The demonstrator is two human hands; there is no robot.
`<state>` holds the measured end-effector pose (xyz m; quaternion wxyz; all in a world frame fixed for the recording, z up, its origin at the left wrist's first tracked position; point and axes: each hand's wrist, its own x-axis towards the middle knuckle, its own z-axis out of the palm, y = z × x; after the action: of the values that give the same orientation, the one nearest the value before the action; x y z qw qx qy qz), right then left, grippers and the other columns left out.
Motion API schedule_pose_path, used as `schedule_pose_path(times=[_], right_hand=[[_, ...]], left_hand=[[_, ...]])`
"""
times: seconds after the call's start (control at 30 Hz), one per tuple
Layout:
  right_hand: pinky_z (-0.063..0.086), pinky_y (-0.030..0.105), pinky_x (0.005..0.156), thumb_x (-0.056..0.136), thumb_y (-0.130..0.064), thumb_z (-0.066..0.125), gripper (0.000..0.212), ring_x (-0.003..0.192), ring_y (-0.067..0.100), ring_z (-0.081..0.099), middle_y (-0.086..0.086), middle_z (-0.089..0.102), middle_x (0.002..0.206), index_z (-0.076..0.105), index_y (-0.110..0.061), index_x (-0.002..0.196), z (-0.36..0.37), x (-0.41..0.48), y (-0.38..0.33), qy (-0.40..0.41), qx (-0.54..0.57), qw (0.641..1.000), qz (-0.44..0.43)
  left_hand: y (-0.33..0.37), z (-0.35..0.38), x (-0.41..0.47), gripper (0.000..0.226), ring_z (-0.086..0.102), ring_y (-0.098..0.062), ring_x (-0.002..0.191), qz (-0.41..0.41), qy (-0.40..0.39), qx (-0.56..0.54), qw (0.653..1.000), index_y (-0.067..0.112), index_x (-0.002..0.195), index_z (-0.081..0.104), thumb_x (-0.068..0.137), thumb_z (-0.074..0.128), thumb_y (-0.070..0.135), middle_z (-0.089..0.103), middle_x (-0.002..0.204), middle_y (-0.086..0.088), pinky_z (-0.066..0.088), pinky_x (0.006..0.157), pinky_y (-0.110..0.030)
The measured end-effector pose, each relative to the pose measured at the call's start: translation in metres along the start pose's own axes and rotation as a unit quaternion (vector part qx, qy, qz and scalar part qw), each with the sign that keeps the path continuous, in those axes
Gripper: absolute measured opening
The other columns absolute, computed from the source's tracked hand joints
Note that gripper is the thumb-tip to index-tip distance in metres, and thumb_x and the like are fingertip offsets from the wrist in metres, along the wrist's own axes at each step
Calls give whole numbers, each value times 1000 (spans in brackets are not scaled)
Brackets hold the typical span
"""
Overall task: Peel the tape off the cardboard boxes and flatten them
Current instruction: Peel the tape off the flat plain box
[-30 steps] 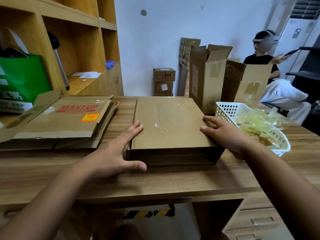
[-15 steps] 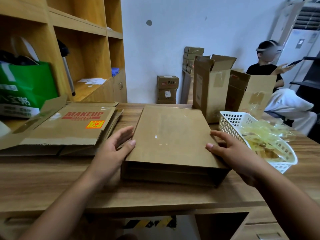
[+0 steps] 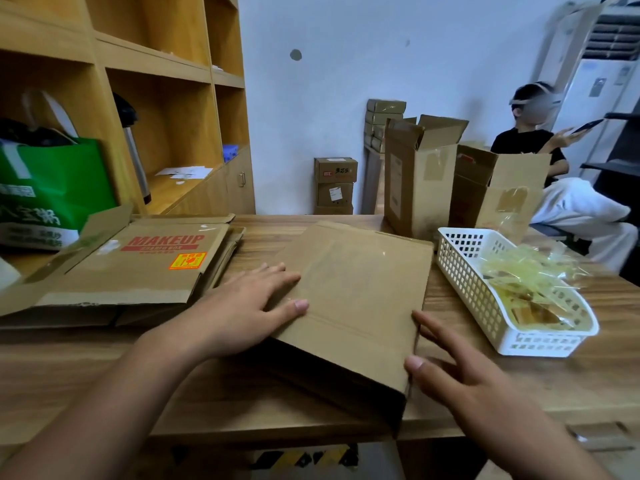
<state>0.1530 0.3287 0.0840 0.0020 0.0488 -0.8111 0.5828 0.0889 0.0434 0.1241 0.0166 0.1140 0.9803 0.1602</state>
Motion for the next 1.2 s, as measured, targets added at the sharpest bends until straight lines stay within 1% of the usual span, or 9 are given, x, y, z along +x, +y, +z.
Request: schedule_pose_path(times=[0.13, 0.23, 0.37, 0.53, 0.63, 0.77, 0.9, 1.0, 1.2], right_hand=[[47, 5, 87, 89, -13, 70, 56, 114, -12, 60, -35, 64, 120, 55, -51, 128, 5, -21, 5, -44, 31, 999, -7], [53, 19, 94, 91, -9, 68, 47, 111, -2, 66, -22, 71, 115, 69, -48, 116, -5, -25, 5, -64, 25, 998, -2], [49, 45, 107, 96, -1, 59, 36, 114, 12, 68, -6, 74, 118, 74, -30, 111, -30, 9, 25, 47, 73, 996, 24], [48, 49, 108, 97, 3, 54, 37, 119, 15, 62, 0, 67, 124, 66, -25, 118, -51, 51, 50, 150, 100, 983, 45], [48, 45, 108, 97, 1, 53, 41, 120, 12, 60, -1, 63, 130, 59, -22, 130, -55, 57, 57, 158, 87, 983, 47], [42, 33, 110, 94, 3, 54, 52, 120, 4, 56, -4, 59, 133, 51, -21, 140, -54, 62, 57, 171, 66, 982, 38], [36, 38, 117, 90, -6, 62, 61, 132, 7, 49, -8, 55, 142, 47, -26, 146, -60, 66, 58, 168, 56, 983, 42], [42, 40, 113, 88, -11, 65, 52, 121, 10, 60, -9, 68, 126, 57, -29, 136, -67, 64, 56, 144, 65, 986, 46], [53, 34, 93, 89, -11, 73, 27, 102, 14, 70, -5, 76, 103, 68, -26, 111, -75, 42, 63, 132, 66, 989, 10]], left_hand=[[-6, -1, 7, 50, 4, 7, 148, 18, 2, -26, 999, 43, 153, 31, 105, 42, 42, 15, 166, 18, -1, 126, -37], [-7, -5, 8, 48, 11, 11, 131, 13, 12, -51, 999, 41, 147, 38, 104, 41, 19, 22, 162, 20, 0, 123, -32], [-9, -3, 8, 51, 19, 9, 125, 25, 24, -61, 998, 40, 143, 43, 102, 40, 10, 27, 161, 18, 6, 122, -30], [-14, -1, 7, 54, 25, 19, 123, 52, 23, -74, 996, 38, 137, 48, 100, 39, -1, 32, 156, 20, 7, 121, -25], [-19, -1, 7, 50, 15, 44, 111, 85, 14, -97, 991, 42, 128, 50, 99, 39, 3, 32, 147, 30, 3, 110, -3], [-27, -1, 7, 55, 19, 31, 131, 95, 3, -113, 989, 50, 125, 55, 81, 35, 24, 34, 142, 47, 12, 121, -21], [-29, -3, 6, 61, 24, 13, 143, 87, -1, -115, 990, 62, 126, 49, 79, 35, 26, 36, 144, 46, 17, 124, -34], [-30, -3, 5, 60, 23, 4, 148, 79, -5, -112, 991, 61, 127, 50, 82, 37, 23, 36, 146, 44, 18, 125, -40], [-27, -1, 13, 67, 18, 26, 136, 109, 23, -45, 993, 51, 131, 50, 97, 44, -6, 36, 145, 39, 10, 112, -3]])
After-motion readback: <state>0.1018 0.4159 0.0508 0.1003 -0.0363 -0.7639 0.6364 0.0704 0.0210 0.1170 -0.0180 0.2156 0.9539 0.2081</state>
